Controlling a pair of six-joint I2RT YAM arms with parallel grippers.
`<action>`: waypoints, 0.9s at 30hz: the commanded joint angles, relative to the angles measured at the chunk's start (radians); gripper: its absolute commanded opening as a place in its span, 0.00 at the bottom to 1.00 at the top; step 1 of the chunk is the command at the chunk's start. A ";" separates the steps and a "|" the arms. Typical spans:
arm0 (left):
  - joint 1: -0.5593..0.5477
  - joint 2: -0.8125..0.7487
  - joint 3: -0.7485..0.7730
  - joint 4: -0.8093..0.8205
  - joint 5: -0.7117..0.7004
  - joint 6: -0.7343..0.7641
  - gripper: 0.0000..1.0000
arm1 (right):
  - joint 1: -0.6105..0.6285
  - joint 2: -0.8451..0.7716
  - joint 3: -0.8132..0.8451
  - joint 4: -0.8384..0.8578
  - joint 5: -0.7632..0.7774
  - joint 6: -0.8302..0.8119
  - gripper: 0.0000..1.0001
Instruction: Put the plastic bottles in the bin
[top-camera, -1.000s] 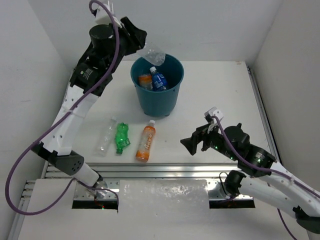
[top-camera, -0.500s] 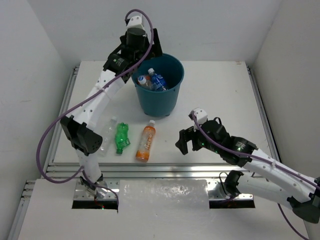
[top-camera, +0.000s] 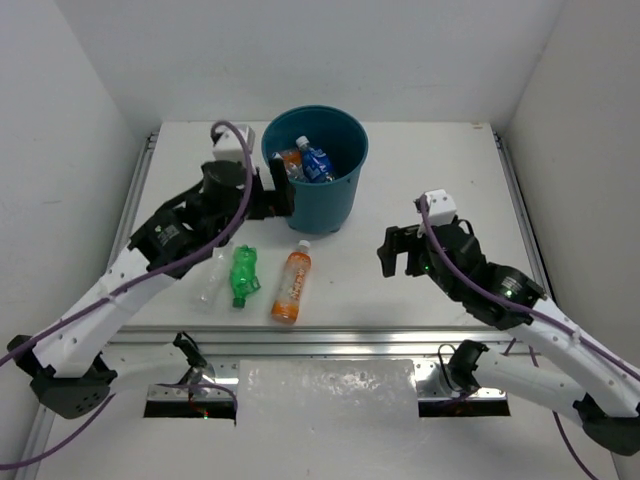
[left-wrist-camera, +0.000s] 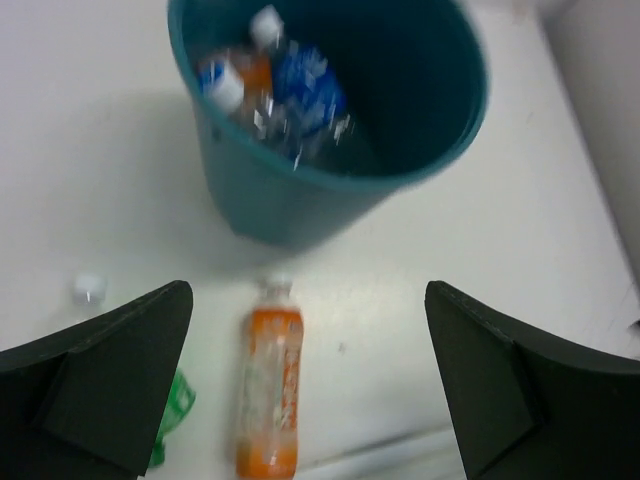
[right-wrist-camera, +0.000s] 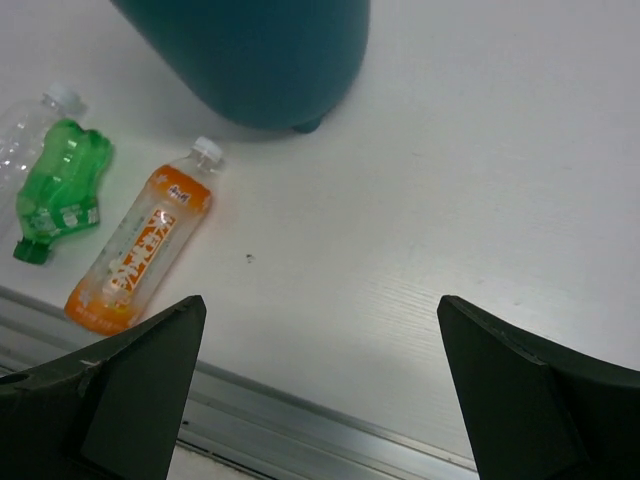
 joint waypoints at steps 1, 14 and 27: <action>-0.034 0.008 -0.192 -0.037 0.085 -0.063 0.99 | -0.008 -0.047 0.068 -0.051 0.114 -0.037 0.99; -0.048 0.239 -0.568 0.278 0.180 -0.160 0.90 | -0.008 -0.058 0.050 -0.083 0.016 -0.058 0.99; -0.189 0.363 -0.666 0.327 0.157 -0.237 0.19 | -0.010 -0.064 0.028 -0.066 0.046 -0.038 0.99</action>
